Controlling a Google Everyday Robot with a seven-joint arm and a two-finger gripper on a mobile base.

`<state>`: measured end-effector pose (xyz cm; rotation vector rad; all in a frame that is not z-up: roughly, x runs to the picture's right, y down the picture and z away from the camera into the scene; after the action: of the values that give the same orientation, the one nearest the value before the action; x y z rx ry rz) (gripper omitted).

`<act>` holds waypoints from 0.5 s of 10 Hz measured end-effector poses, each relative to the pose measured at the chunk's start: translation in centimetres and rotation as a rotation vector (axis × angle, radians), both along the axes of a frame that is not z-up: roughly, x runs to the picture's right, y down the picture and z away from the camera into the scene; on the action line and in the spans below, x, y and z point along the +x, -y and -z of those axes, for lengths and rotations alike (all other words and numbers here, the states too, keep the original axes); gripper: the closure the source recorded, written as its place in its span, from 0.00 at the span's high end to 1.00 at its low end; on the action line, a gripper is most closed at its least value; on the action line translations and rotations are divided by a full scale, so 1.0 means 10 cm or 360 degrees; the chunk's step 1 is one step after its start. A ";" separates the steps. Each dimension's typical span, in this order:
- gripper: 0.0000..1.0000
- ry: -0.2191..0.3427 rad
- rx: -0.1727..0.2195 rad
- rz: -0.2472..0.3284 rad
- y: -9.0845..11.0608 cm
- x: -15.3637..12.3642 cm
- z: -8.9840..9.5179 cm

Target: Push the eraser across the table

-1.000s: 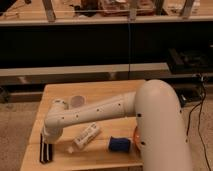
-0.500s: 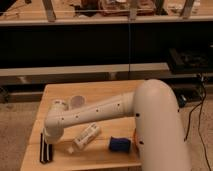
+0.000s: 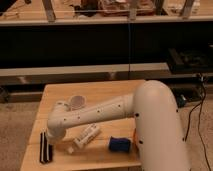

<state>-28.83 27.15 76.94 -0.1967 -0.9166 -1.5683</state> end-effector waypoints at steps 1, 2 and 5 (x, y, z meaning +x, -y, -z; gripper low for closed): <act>0.03 0.0003 -0.0011 0.0006 -0.05 -0.02 -0.02; 0.03 0.0015 -0.0023 0.0011 -0.08 -0.05 -0.04; 0.03 0.0091 -0.0065 0.0054 -0.20 -0.33 -0.04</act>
<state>-32.16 29.18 77.35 -0.1983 -0.9954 -1.5944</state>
